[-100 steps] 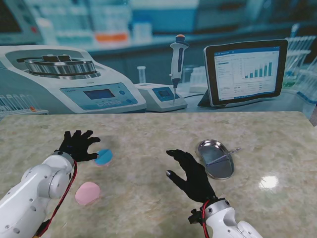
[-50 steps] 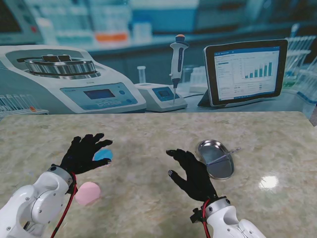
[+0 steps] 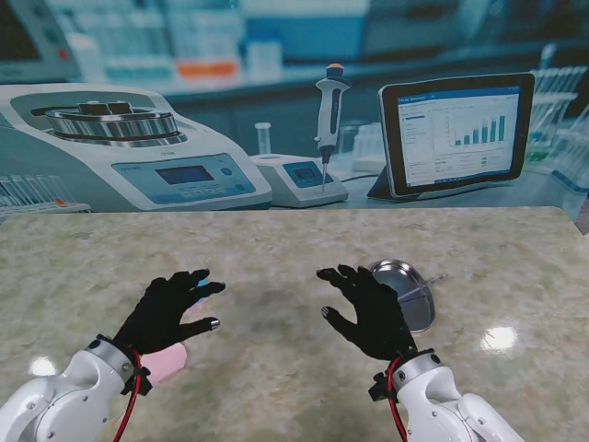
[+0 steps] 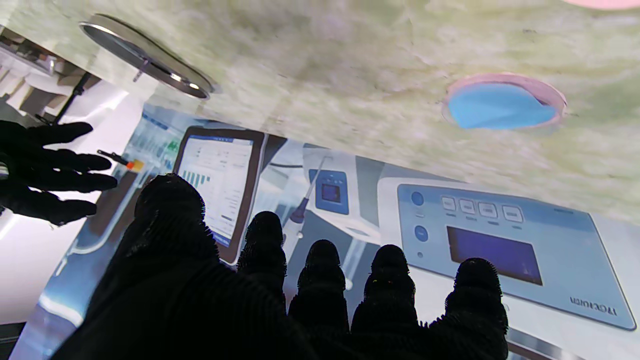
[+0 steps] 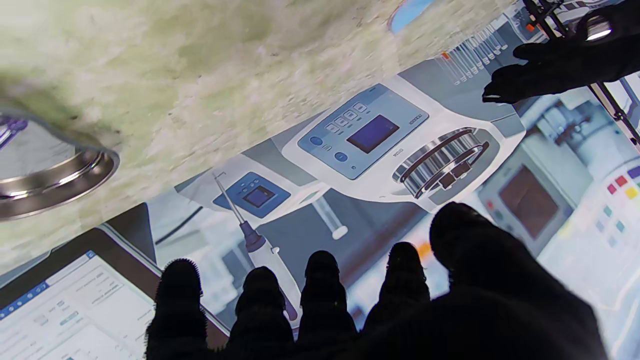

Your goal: Line a culture dish with filter paper and press it flat with a glass rod

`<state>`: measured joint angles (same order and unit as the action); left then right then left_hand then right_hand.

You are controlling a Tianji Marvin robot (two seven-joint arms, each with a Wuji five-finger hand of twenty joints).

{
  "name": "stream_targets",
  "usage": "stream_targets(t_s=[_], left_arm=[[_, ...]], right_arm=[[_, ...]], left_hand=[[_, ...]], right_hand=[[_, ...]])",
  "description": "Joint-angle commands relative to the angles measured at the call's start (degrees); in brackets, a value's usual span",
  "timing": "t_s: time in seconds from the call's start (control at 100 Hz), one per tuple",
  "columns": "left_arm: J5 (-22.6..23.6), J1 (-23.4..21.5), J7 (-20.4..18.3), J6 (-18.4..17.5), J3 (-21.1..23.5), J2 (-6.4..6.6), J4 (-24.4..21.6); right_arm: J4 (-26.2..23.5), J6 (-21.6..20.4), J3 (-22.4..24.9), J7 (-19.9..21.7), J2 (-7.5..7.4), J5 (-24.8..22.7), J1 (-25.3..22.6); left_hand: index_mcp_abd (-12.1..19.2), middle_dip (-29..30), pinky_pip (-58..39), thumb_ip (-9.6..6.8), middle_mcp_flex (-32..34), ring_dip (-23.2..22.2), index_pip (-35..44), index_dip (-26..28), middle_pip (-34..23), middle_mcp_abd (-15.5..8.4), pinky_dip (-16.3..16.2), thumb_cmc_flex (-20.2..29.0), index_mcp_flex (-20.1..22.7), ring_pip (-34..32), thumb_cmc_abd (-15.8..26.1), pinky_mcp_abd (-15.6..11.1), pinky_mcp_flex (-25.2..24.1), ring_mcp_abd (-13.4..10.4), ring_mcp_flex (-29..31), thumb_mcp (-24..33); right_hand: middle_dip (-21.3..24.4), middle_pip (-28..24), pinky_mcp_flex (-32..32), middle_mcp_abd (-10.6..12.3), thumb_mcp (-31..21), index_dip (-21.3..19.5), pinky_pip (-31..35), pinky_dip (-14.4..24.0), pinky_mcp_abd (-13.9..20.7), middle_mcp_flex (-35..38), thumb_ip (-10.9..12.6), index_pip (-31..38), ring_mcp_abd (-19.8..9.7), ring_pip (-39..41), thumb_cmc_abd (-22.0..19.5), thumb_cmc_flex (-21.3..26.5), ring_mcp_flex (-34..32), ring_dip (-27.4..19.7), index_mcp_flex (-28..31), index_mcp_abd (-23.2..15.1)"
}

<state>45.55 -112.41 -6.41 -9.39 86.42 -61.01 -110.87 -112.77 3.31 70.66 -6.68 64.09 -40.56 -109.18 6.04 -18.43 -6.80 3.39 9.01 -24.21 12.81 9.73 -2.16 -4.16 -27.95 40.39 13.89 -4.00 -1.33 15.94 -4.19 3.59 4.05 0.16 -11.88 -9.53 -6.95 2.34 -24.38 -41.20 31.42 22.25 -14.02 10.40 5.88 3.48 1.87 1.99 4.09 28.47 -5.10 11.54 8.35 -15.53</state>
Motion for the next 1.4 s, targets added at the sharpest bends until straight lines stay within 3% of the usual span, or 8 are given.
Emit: stream_targets(t_s=[0.0, 0.16, 0.3, 0.4, 0.5, 0.78, 1.04, 1.39], left_arm=[[-0.31, -1.08, 0.07, -0.50, -0.75, -0.25, -0.20], [-1.25, -2.77, 0.69, -0.10, -1.41, -0.40, -0.69], [-0.84, -4.70, 1.47, -0.97, -0.76, -0.51, -1.88], [-0.22, -5.94, 2.26, -1.89, -0.06, -0.63, -2.73], [-0.47, -6.57, 2.68, -3.13, 0.38, -0.70, -3.21], [-0.41, -5.70, 3.28, -4.33, -0.03, -0.71, -2.54], [-0.40, -6.11, 4.19, -5.18, 0.94, -0.87, -2.17], [-0.75, -6.00, 4.95, -4.59, 1.29, -1.06, -1.66]], right_arm=[[-1.20, 0.76, 0.69, 0.68, -0.37, -0.79, -0.62], [-2.34, 1.94, 2.67, 2.97, -0.84, -3.15, -1.17], [-2.92, 2.97, 4.46, 5.25, -1.25, -5.25, -1.31], [-3.16, 3.85, 5.71, 7.30, -1.61, -7.18, -1.12], [-2.89, 4.19, 6.96, 9.40, -1.97, -8.96, -0.46], [-0.38, 4.21, 10.88, 15.15, -2.95, -14.78, 2.37], [3.80, 2.23, 13.31, 19.97, -3.88, -20.12, 6.18], [13.41, 0.05, 12.64, 21.03, -4.75, -24.25, 13.52]], left_hand=[[0.32, 1.41, 3.83, -1.96, -2.09, 1.22, -1.75, -0.94, 1.40, 1.00, 2.63, 0.83, -1.58, 1.25, 2.56, 2.03, -1.14, 0.41, -1.88, -1.35], [0.48, 2.09, 5.47, -2.14, -2.12, 2.42, -1.60, -0.93, 1.28, 1.32, 5.67, 0.28, -1.70, 1.62, 3.02, 4.75, -1.24, 0.73, -1.97, -1.36], [-0.36, 1.85, 6.65, -2.20, -2.16, 3.00, -1.59, -0.92, 1.17, 1.50, 8.37, -0.06, -1.93, 1.63, 3.30, 4.16, -0.82, 0.60, -2.07, -1.39], [-0.53, 1.77, 6.98, -2.26, -2.09, 3.12, -1.61, -0.97, 1.12, 1.48, 9.25, -0.26, -1.60, 1.65, 3.42, 4.42, -0.80, 0.81, -2.14, -1.38], [-0.54, 1.58, 7.12, -2.29, -2.13, 3.23, -1.62, -0.98, 1.05, 1.46, 10.14, -0.37, -1.41, 1.66, 3.53, 4.06, -0.68, 0.73, -2.14, -1.38], [-0.26, 1.90, 7.05, -2.31, -2.12, 3.74, -1.76, -1.05, 1.33, 1.15, 11.93, -0.11, -1.41, 1.81, 3.60, 1.52, -0.20, 0.13, -2.05, -1.33], [-0.23, 1.95, 6.87, -2.29, -2.11, 3.88, -1.67, -0.99, 1.27, 1.10, 12.69, -0.02, -1.36, 1.75, 3.58, 1.25, -0.10, 0.19, -2.07, -1.35], [-0.20, 1.81, 6.64, -2.28, -2.10, 3.90, -1.43, -0.86, 1.19, 1.00, 13.08, 0.06, -1.27, 1.71, 3.54, 1.12, -0.10, 0.18, -2.08, -1.36]], right_hand=[[0.30, -0.46, -0.18, 1.37, 0.76, -0.61, 1.03, -0.07, 0.98, -0.14, -1.24, 0.65, -1.61, 1.87, 0.61, -1.42, -0.28, -0.22, -1.19, 0.04], [0.07, -1.74, -0.16, 1.31, 1.06, -0.22, 1.61, -0.18, 0.97, -0.07, -1.37, 2.47, -1.43, 2.84, 0.60, -1.00, -0.52, 0.05, -1.38, -0.03], [-0.37, -4.16, -0.12, 1.29, 0.45, 0.85, 2.49, -0.49, 0.91, 0.11, -0.74, 5.19, -1.39, 4.14, 0.73, 0.16, -0.79, -0.18, -1.72, -0.16], [0.47, -5.57, -0.07, 1.59, -6.11, 4.00, 3.70, -1.55, 1.01, 0.30, 5.25, 9.69, -1.64, 5.01, 1.49, 2.38, -0.93, -0.63, -2.41, -0.85], [0.56, -6.47, 0.01, 1.86, -11.27, 5.38, 4.48, -2.10, 1.00, 0.45, 6.62, 11.59, -1.72, 5.47, 2.31, 1.24, -1.13, -0.71, -2.32, -0.99], [-0.56, -11.38, 0.36, 1.93, -15.17, 8.56, 8.46, -3.13, 1.05, 0.62, 0.58, 17.68, -1.88, 8.79, 3.65, 5.20, -1.76, -0.55, 0.19, -0.71], [-1.68, -14.45, 1.32, 0.97, -13.63, 9.94, 13.81, -2.74, 0.78, 2.27, -3.22, 20.06, -0.82, 12.31, 7.34, -0.14, -3.70, 0.40, 2.23, 0.90], [-7.78, -22.53, 5.95, -1.57, -12.71, 2.93, 21.13, -2.35, 0.78, 7.56, -6.02, 27.19, 1.44, 19.14, 9.91, -3.03, -9.50, 4.57, 8.27, 4.30]])
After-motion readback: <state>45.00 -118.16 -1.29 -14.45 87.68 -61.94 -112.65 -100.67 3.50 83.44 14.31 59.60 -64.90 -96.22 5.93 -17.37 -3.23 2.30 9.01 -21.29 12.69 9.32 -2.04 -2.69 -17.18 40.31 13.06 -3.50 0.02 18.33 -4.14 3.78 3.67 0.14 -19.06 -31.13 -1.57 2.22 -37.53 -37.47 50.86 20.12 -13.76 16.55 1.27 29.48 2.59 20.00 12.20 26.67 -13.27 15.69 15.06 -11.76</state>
